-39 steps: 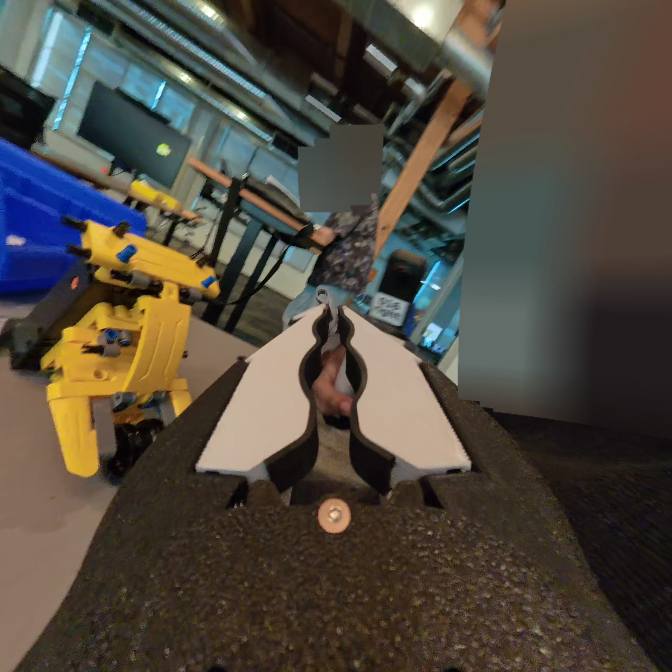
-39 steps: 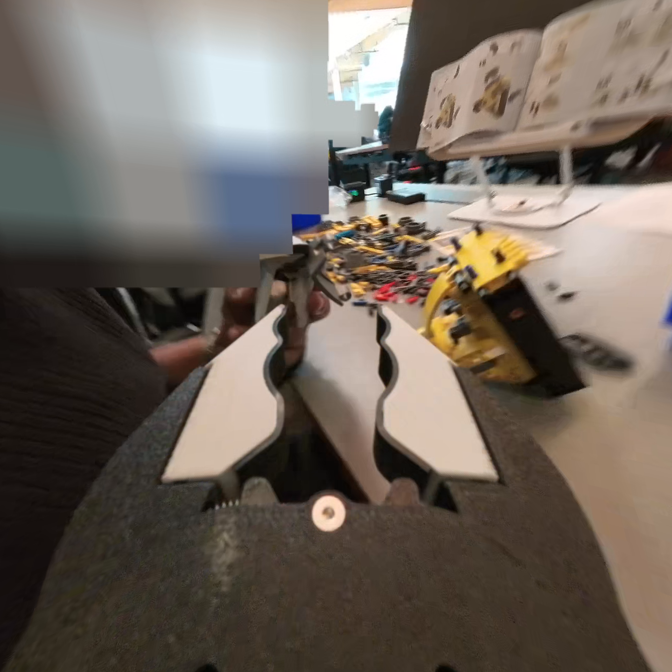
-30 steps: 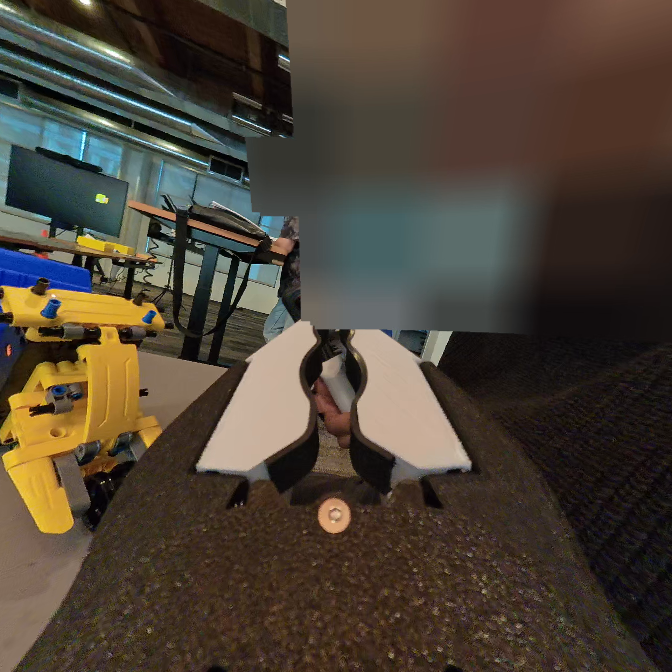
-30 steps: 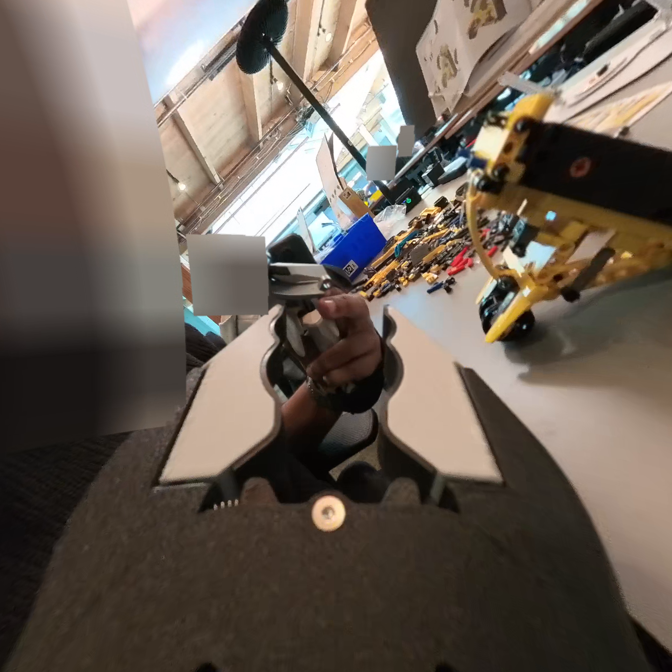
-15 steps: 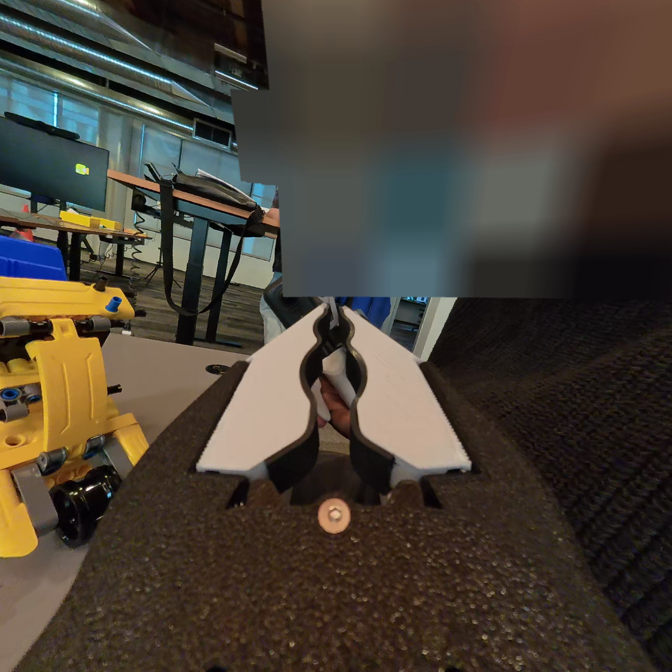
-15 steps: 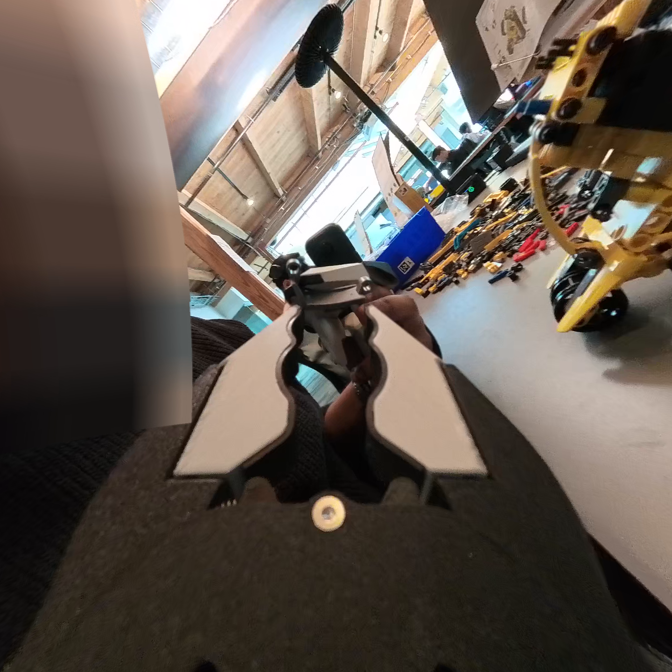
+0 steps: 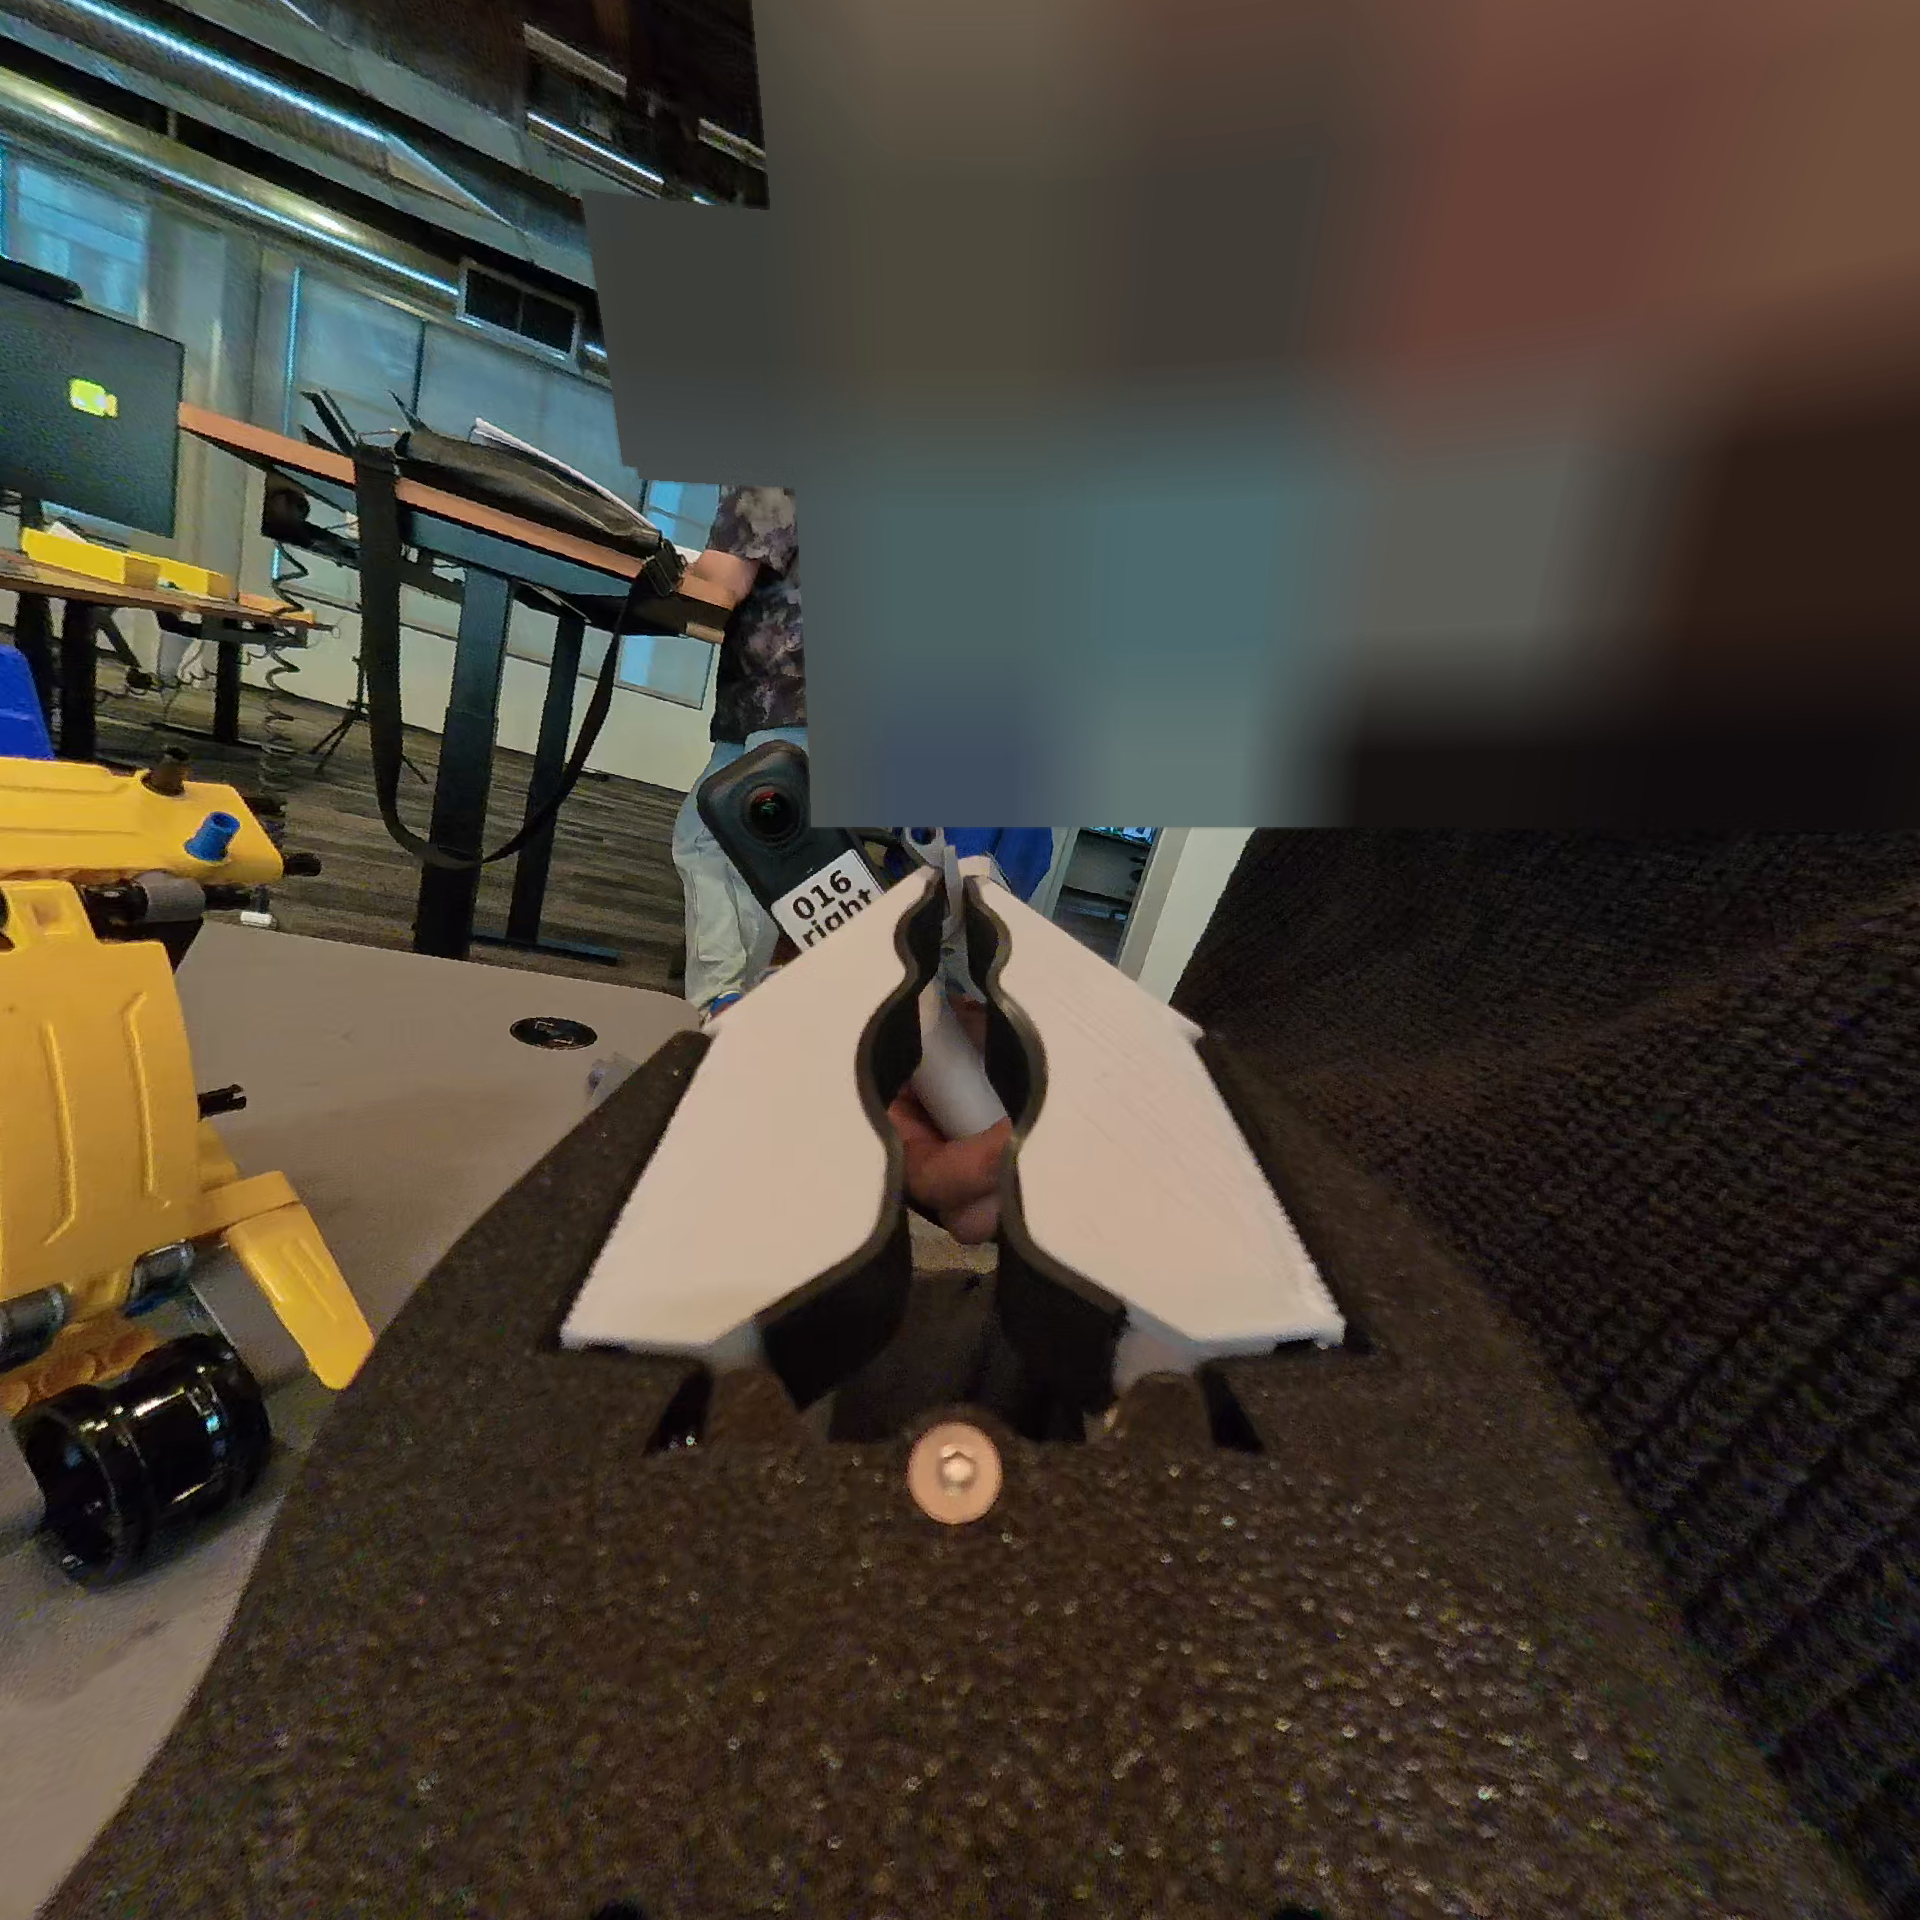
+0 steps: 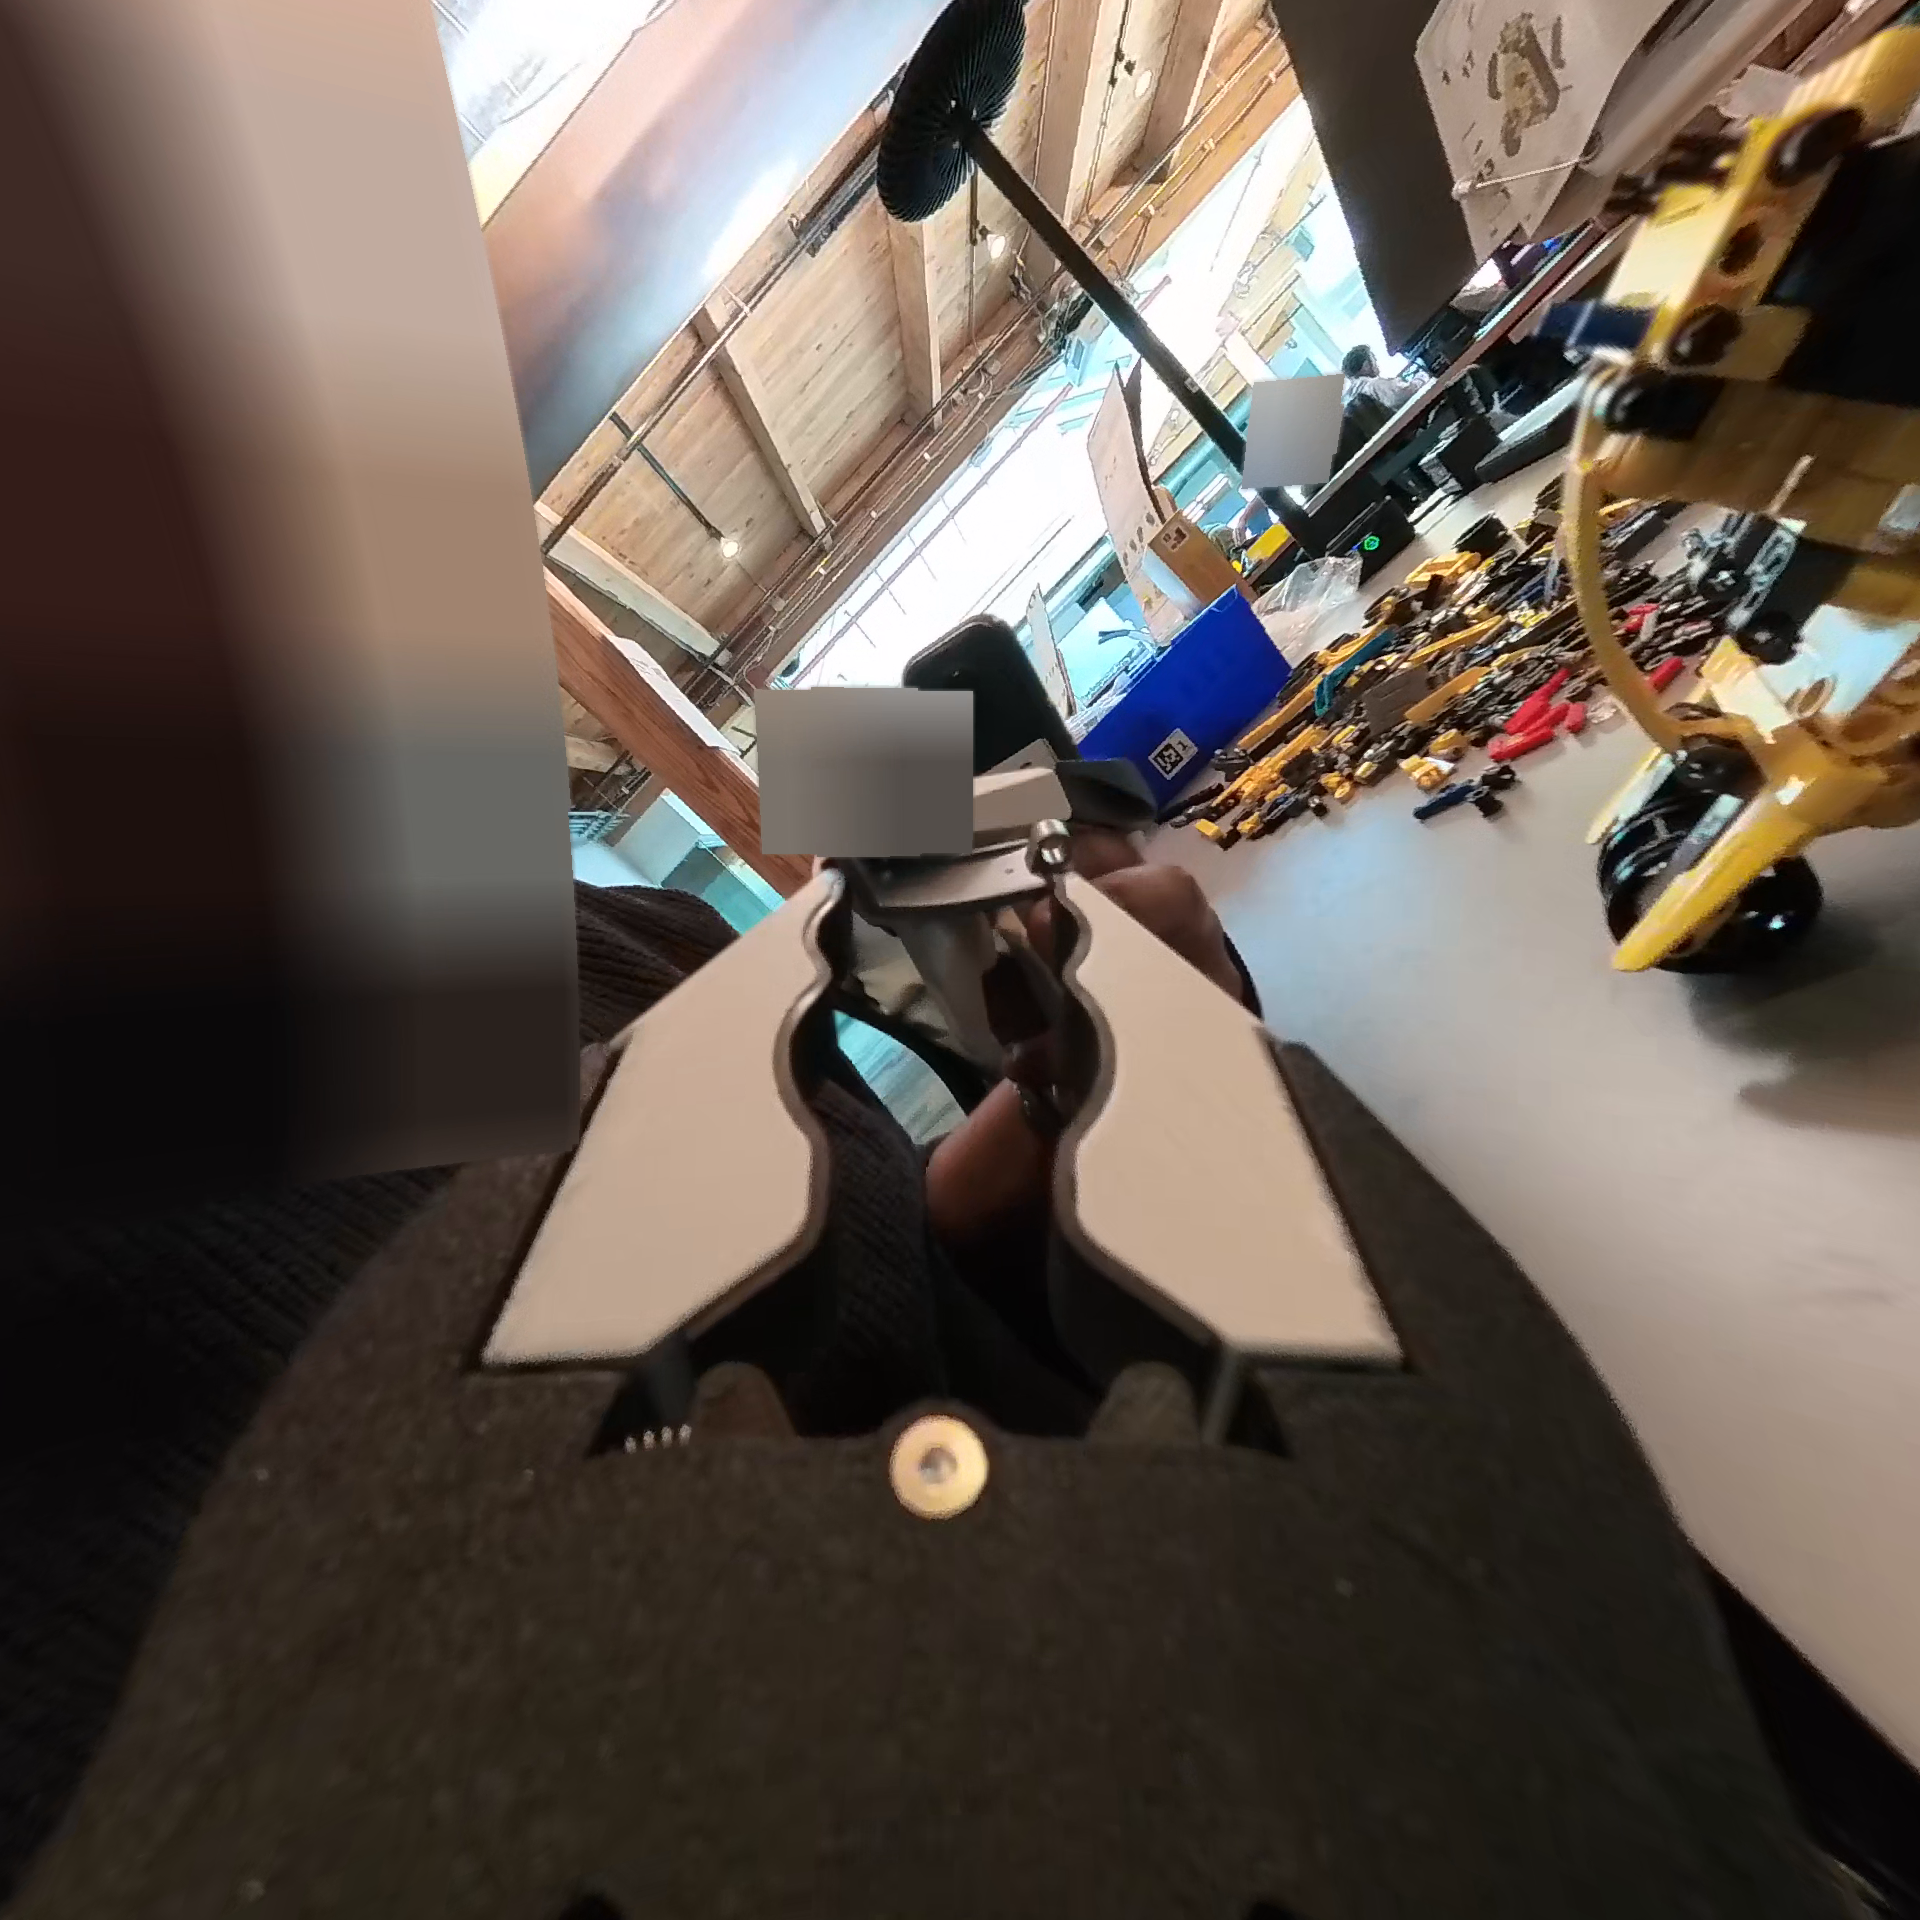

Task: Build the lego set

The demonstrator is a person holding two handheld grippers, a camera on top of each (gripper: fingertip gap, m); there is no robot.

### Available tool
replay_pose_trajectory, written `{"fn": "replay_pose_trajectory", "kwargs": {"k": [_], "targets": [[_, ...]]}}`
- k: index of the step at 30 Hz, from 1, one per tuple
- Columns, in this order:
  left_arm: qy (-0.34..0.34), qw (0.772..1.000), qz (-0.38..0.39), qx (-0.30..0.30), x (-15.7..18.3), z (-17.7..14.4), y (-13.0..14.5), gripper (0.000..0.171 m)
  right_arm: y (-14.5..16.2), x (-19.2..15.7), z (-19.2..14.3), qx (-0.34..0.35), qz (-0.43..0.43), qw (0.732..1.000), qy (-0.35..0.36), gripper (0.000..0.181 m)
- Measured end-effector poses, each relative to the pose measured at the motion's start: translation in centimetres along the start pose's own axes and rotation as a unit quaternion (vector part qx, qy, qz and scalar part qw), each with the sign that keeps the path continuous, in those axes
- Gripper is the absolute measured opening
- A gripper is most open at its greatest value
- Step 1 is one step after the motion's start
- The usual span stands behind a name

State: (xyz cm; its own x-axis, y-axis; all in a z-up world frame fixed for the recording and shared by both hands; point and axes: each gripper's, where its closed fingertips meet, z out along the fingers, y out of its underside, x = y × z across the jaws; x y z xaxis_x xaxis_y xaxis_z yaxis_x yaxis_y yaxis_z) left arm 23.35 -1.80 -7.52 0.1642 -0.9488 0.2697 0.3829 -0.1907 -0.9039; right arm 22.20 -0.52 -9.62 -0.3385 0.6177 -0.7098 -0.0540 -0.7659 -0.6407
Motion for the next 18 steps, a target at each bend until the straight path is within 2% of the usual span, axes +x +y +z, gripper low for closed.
{"fn": "replay_pose_trajectory", "kwargs": {"k": [9,18], "targets": [[0.01,1.0,-0.005,-0.009,0.27,0.11,0.32,0.002,0.12,-0.21,-0.45,-0.025,-0.043,0.999,0.009,0.036],[0.01,1.0,-0.002,-0.012,0.34,0.18,0.46,0.002,0.33,-0.29,-0.5,-0.021,-0.024,0.999,-0.004,0.036]]}}
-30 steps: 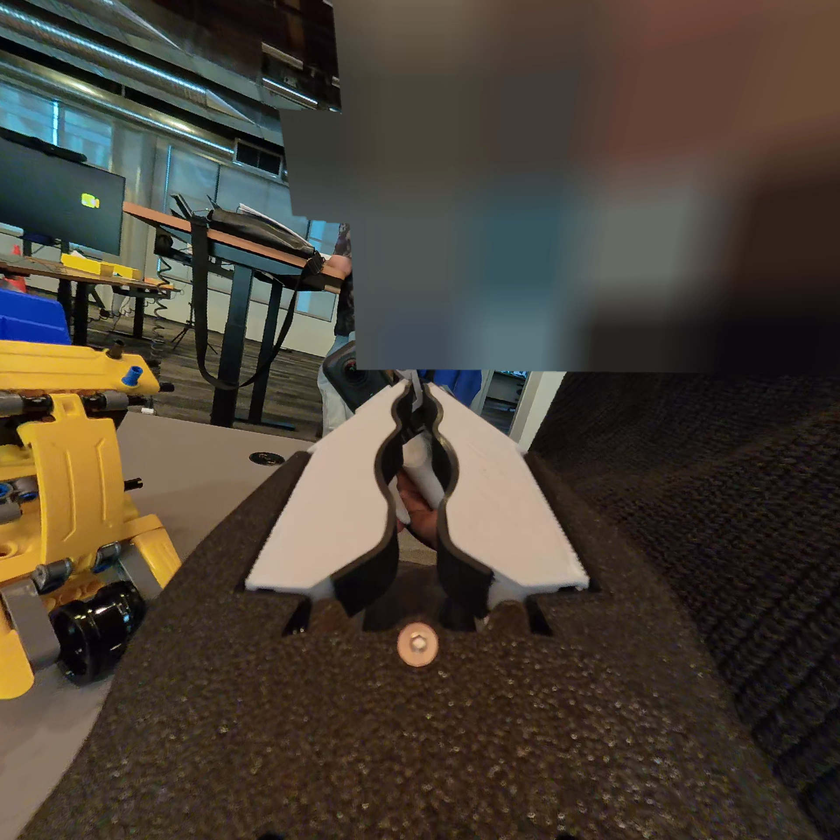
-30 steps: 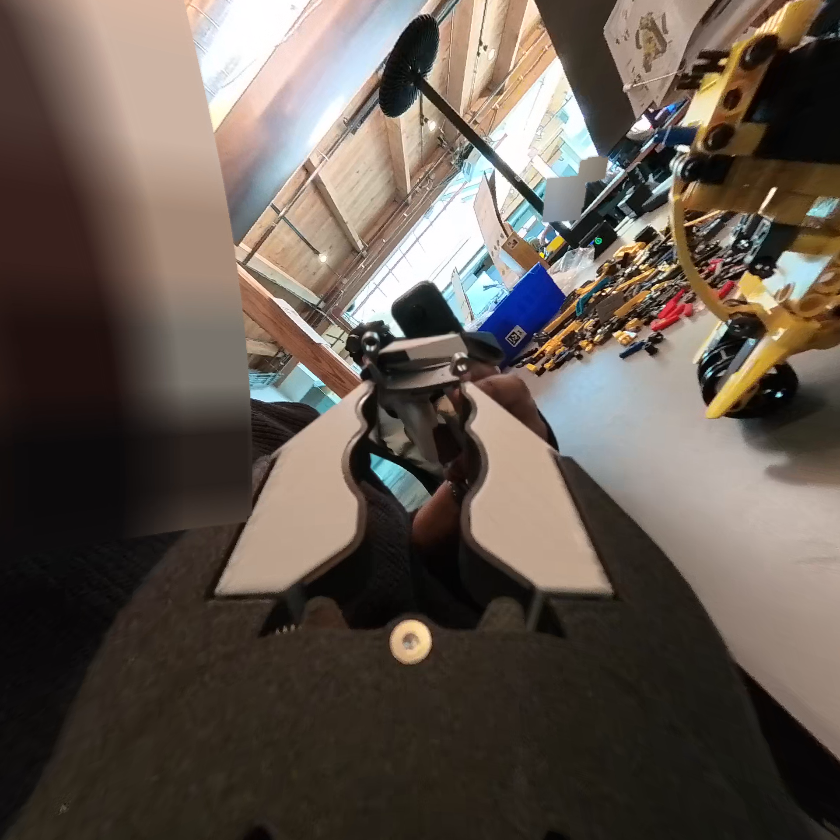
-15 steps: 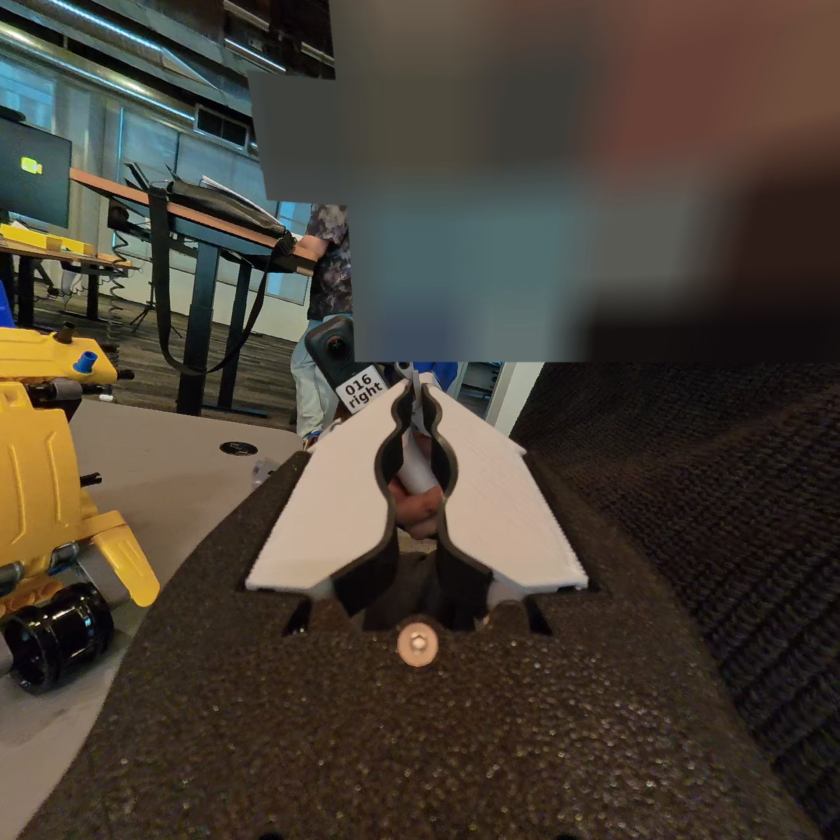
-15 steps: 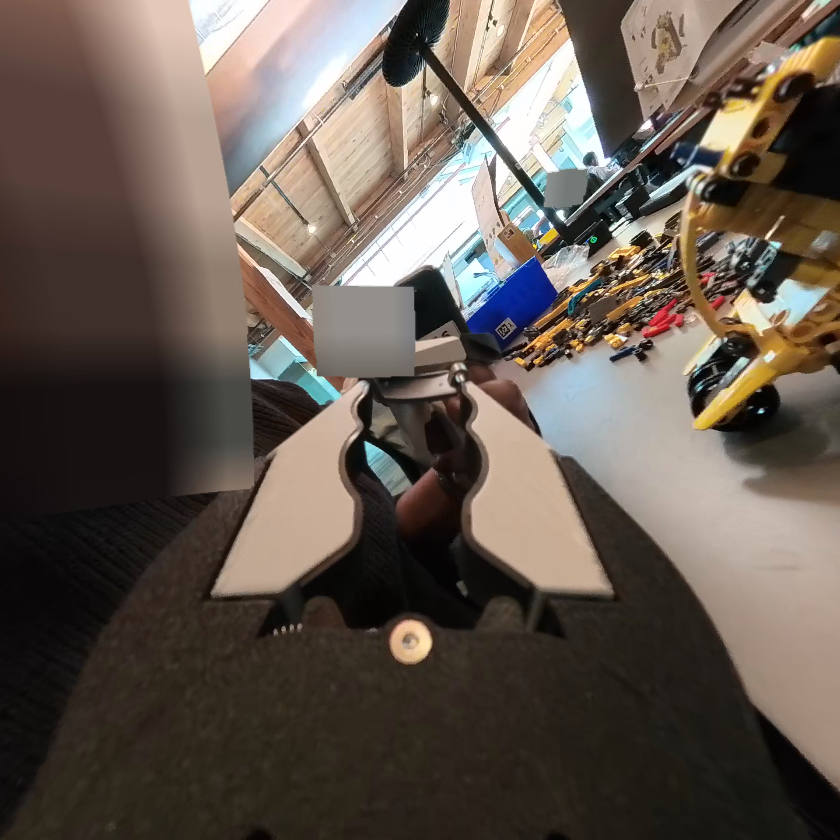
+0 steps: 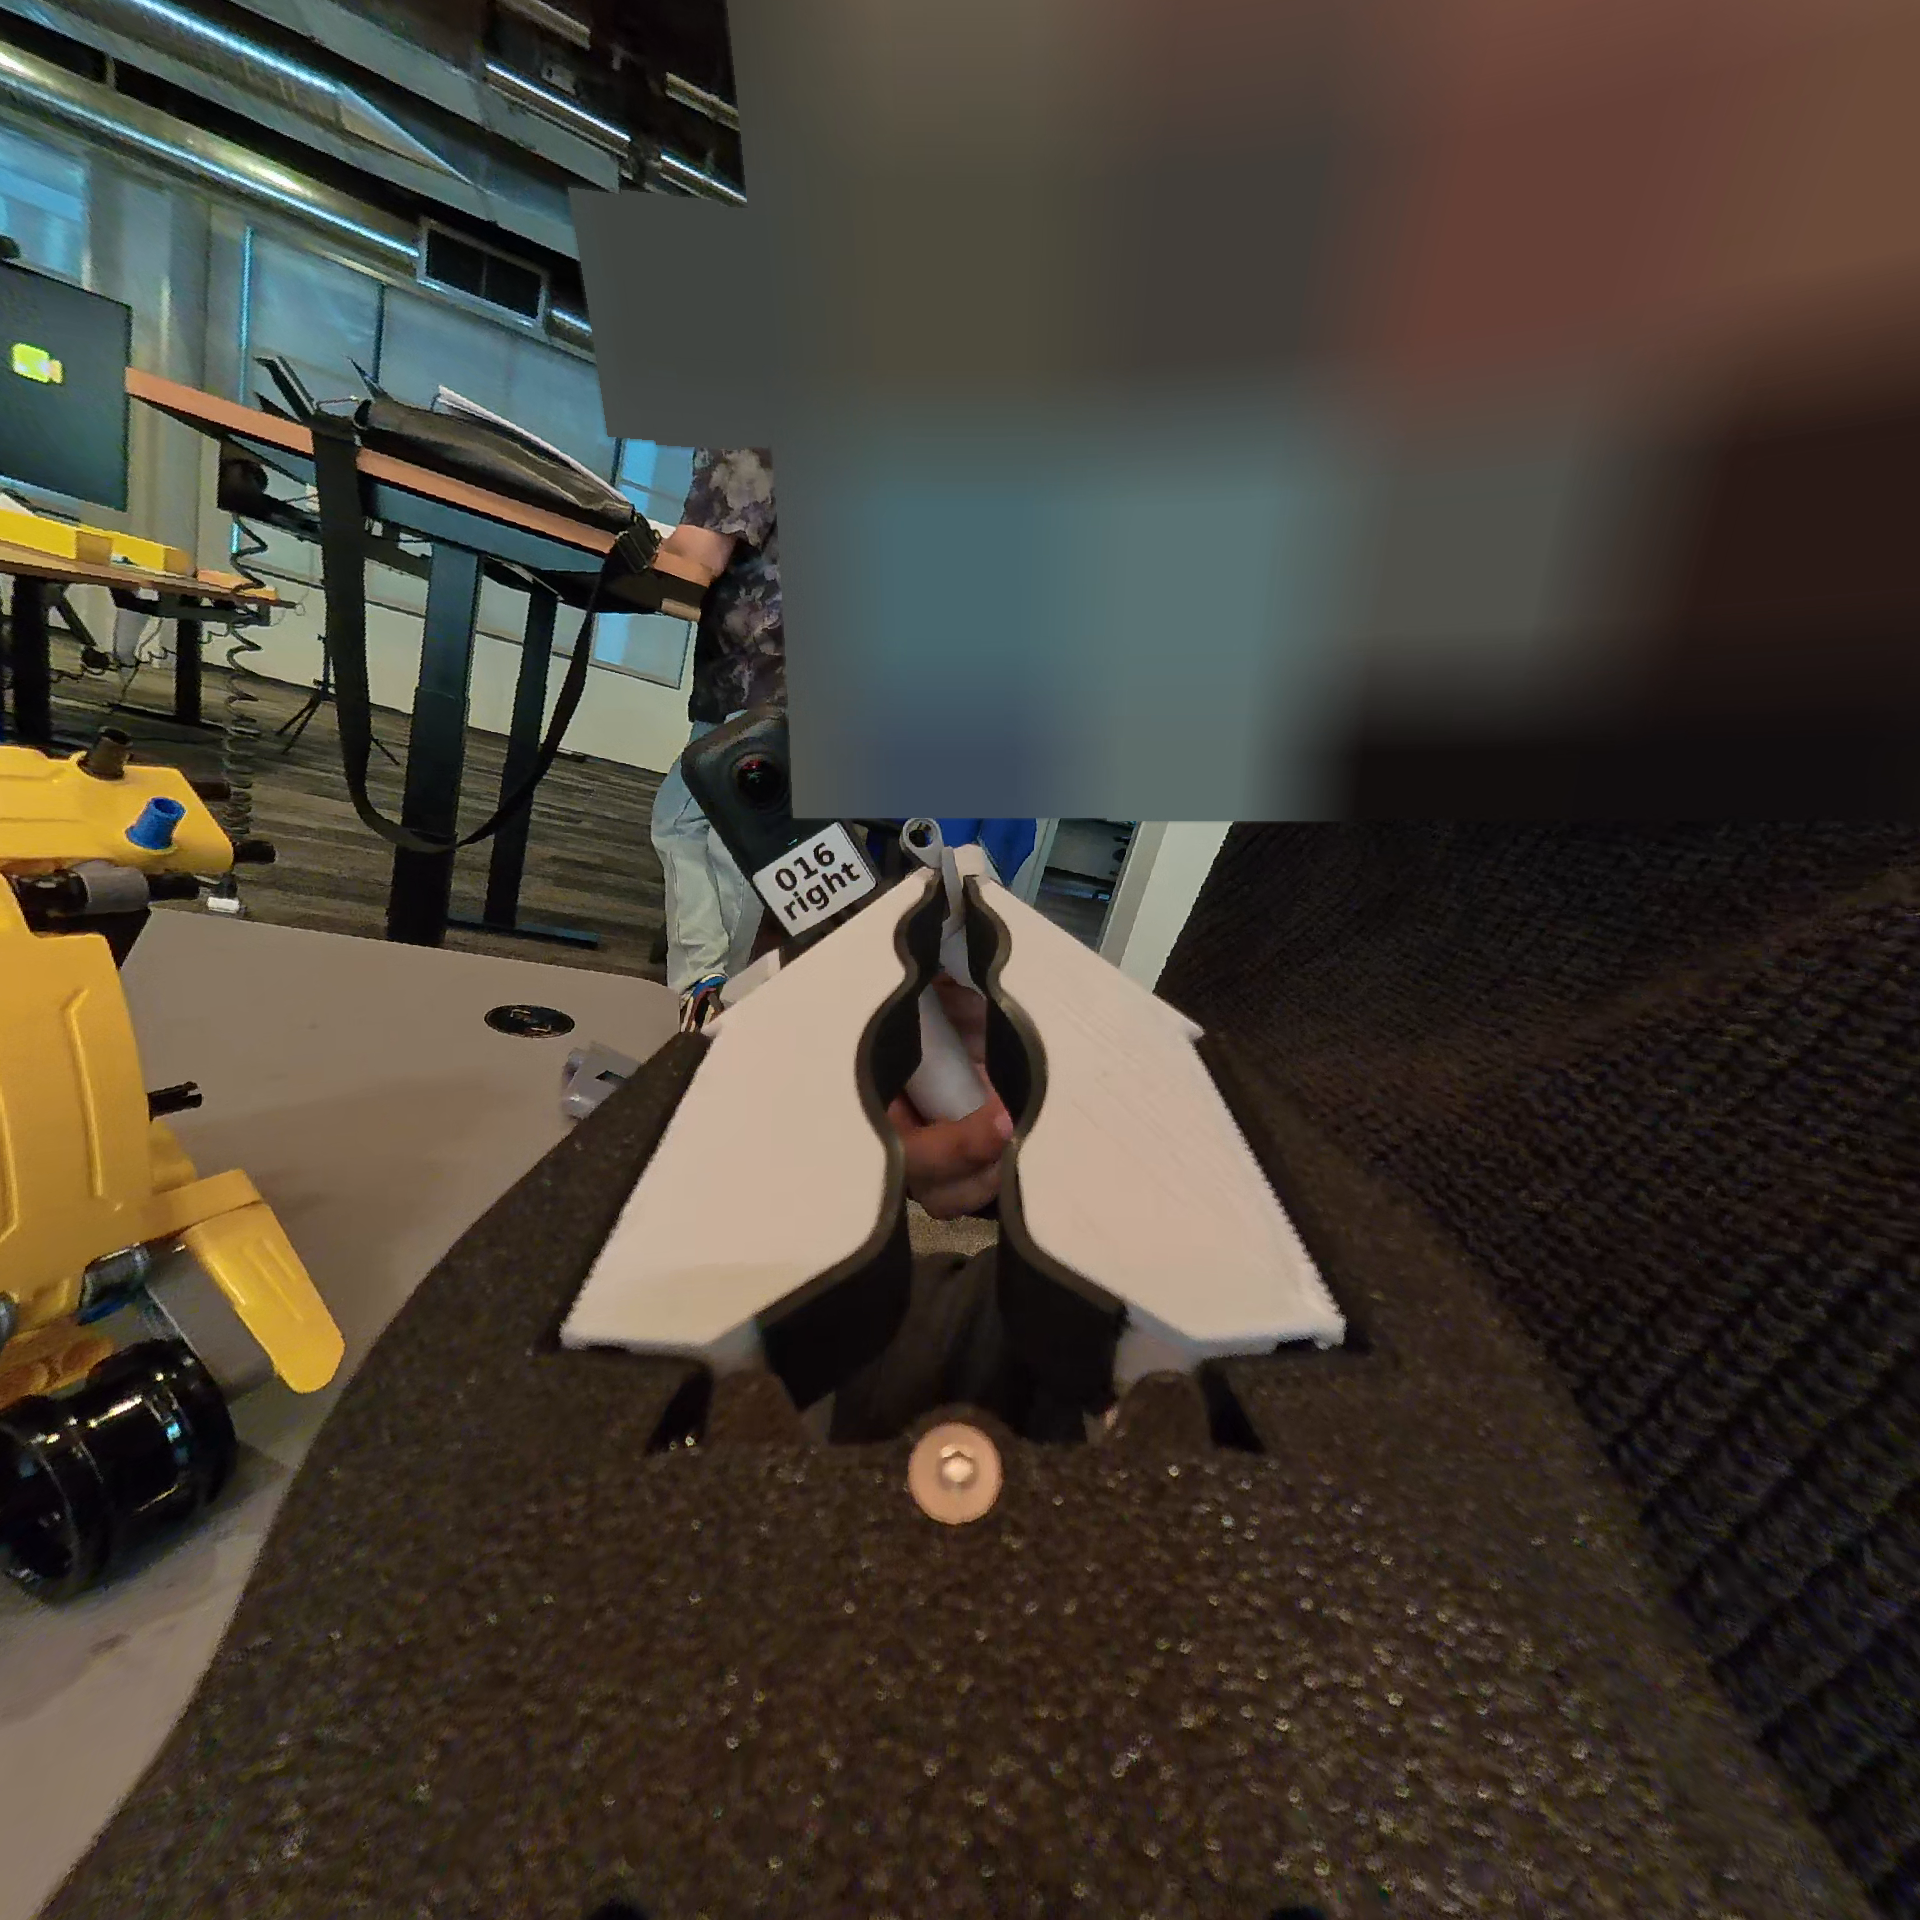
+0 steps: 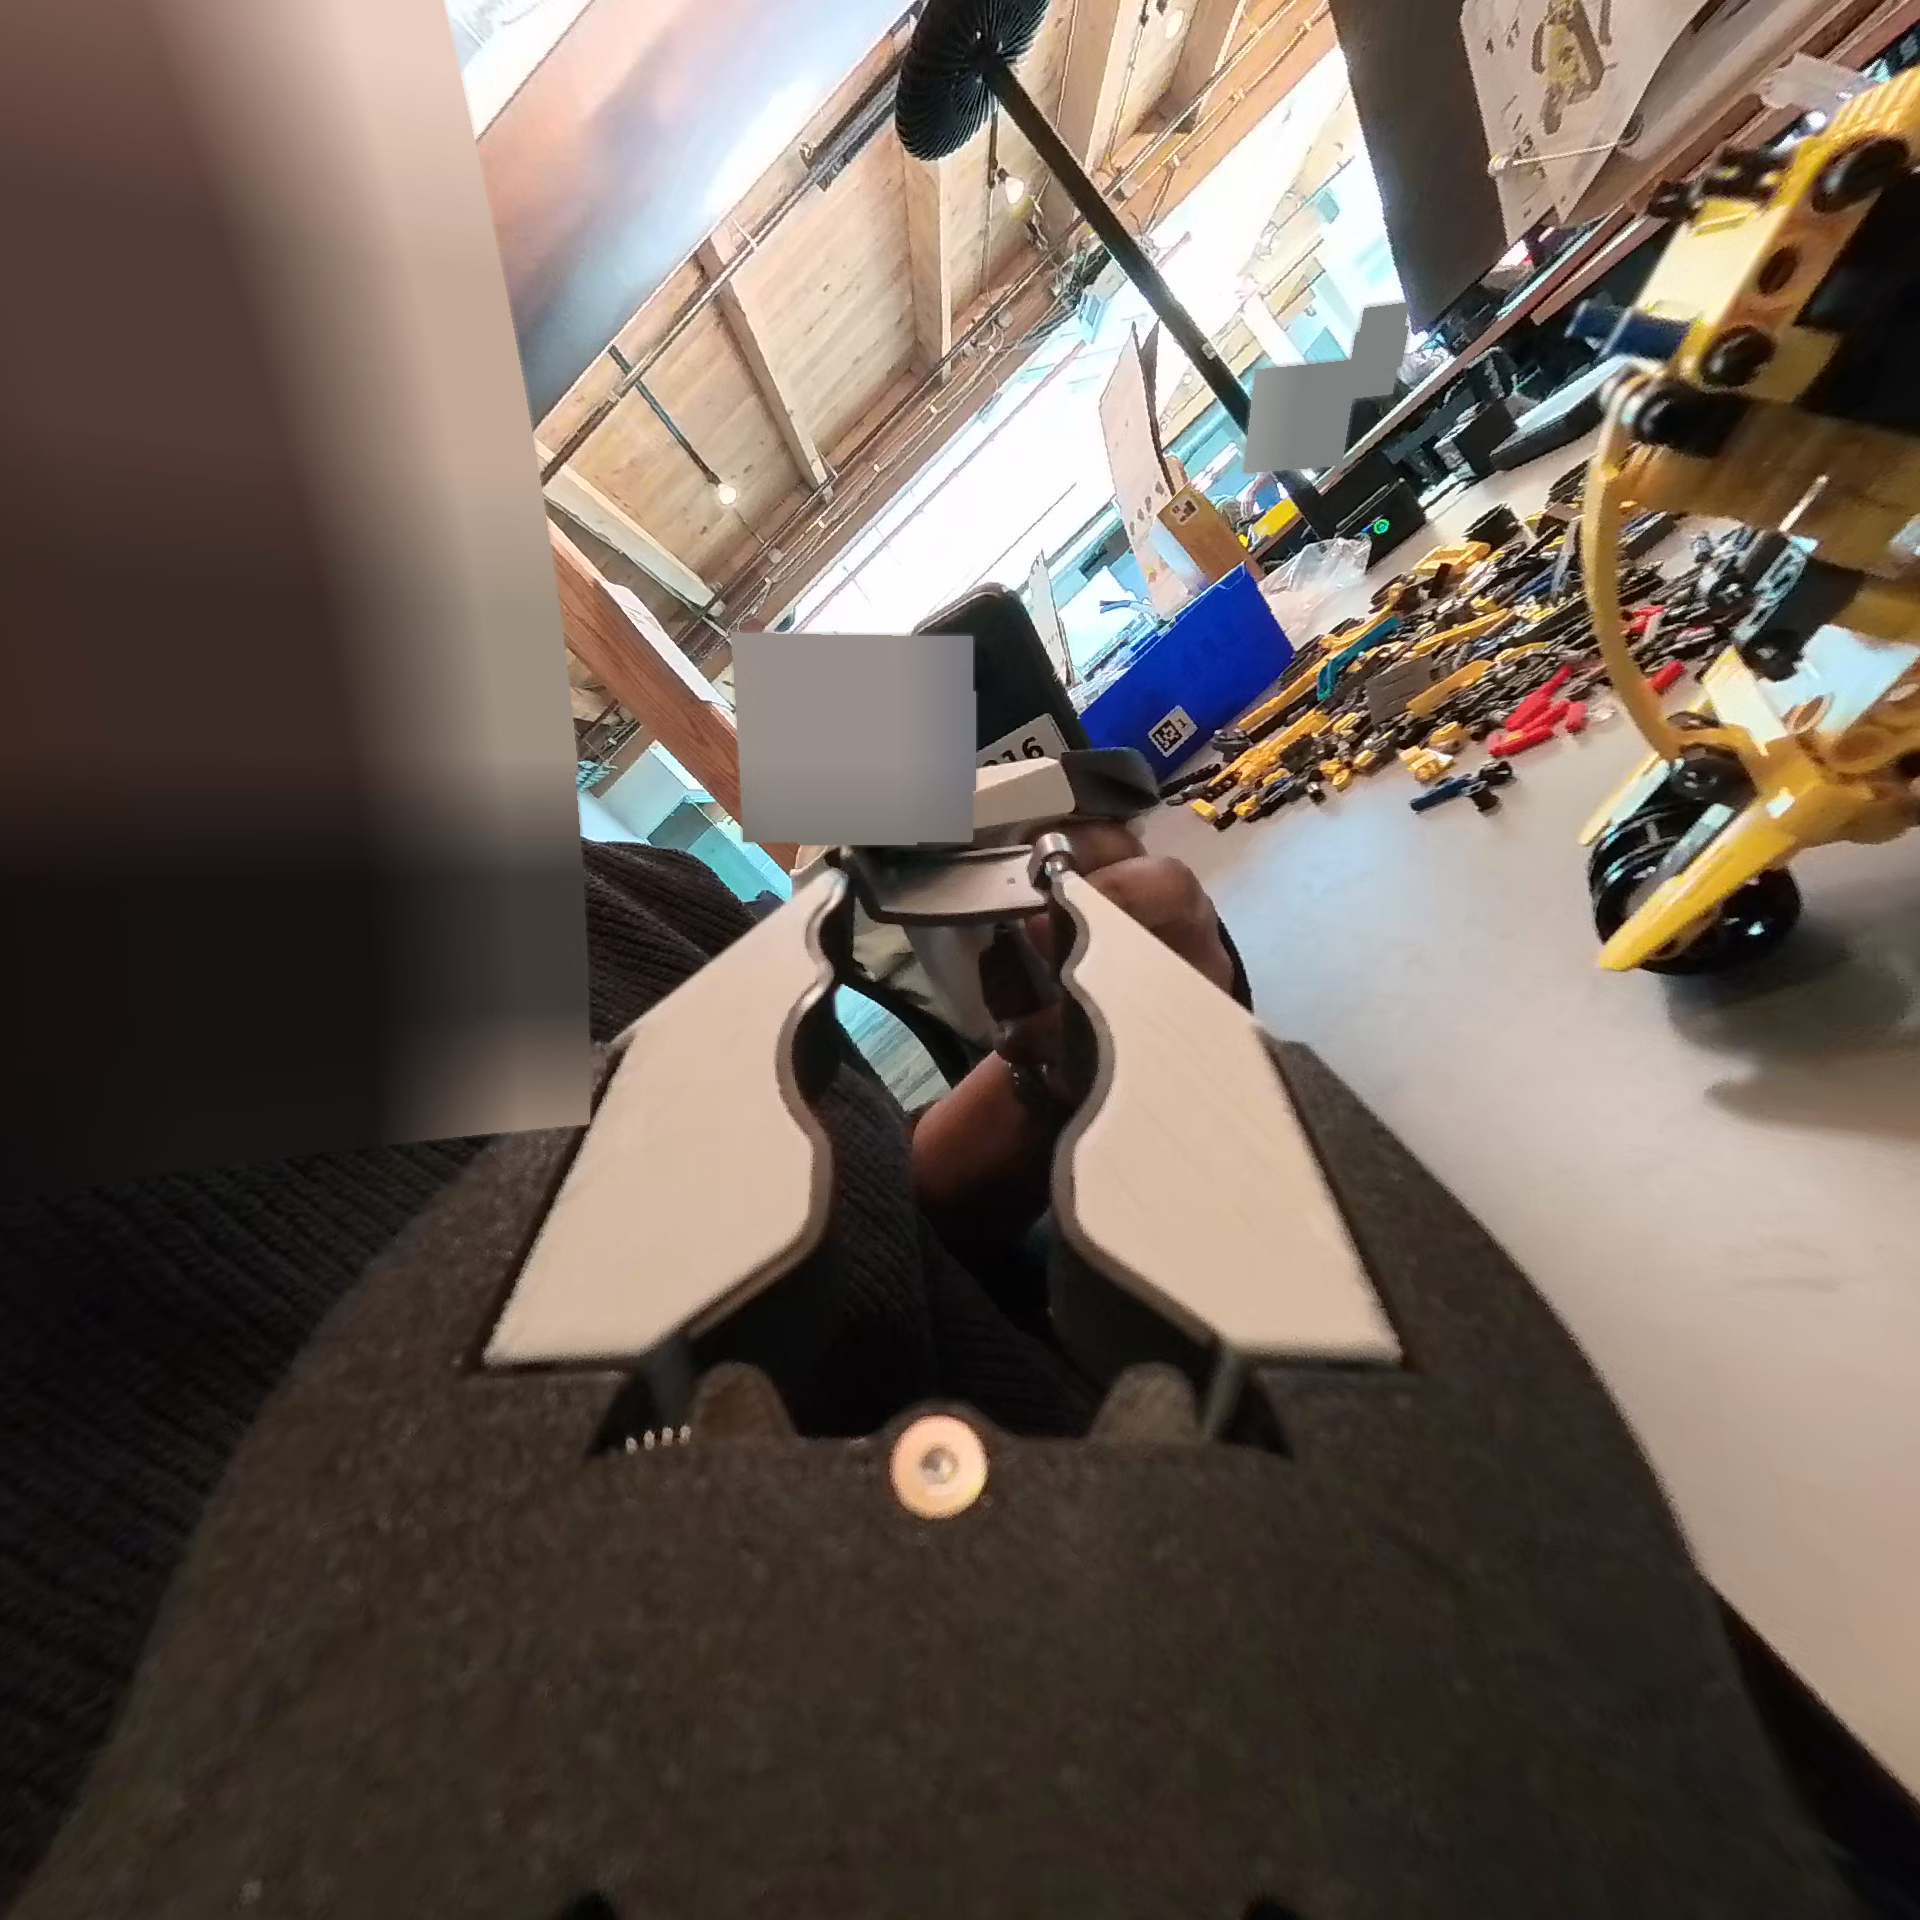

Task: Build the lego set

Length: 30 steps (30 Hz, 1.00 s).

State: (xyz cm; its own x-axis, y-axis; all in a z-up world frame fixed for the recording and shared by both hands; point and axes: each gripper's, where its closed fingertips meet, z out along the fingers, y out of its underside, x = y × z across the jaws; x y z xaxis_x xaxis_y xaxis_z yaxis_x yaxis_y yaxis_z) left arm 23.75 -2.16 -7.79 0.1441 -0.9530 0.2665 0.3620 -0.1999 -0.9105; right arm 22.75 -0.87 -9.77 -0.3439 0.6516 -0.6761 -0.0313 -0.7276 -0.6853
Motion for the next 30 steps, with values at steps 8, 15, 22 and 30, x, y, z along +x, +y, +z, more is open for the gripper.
{"fn": "replay_pose_trajectory", "kwargs": {"k": [8,15,22,30], "targets": [[-0.007,1.0,-0.005,0.001,-0.2,0.0,0.0,0.003,0.0,0.2,0.1,-0.003,-0.007,1.0,0.006,0.034],[-0.12,0.992,0.033,0.037,-2.5,-1.1,-2.5,0.036,-3.3,2.0,-1.6,0.095,0.037,0.994,0.03,0.033],[-0.357,0.927,0.109,0.027,-8.8,-4.9,-4.5,0.04,-5.3,5.6,-1.9,0.121,0.109,0.982,0.1,0.034],[-0.427,0.899,0.081,-0.062,-12.6,-4.8,-1.6,0.042,-5.6,8.8,-2.7,0.088,0.166,0.97,0.155,0.034]]}}
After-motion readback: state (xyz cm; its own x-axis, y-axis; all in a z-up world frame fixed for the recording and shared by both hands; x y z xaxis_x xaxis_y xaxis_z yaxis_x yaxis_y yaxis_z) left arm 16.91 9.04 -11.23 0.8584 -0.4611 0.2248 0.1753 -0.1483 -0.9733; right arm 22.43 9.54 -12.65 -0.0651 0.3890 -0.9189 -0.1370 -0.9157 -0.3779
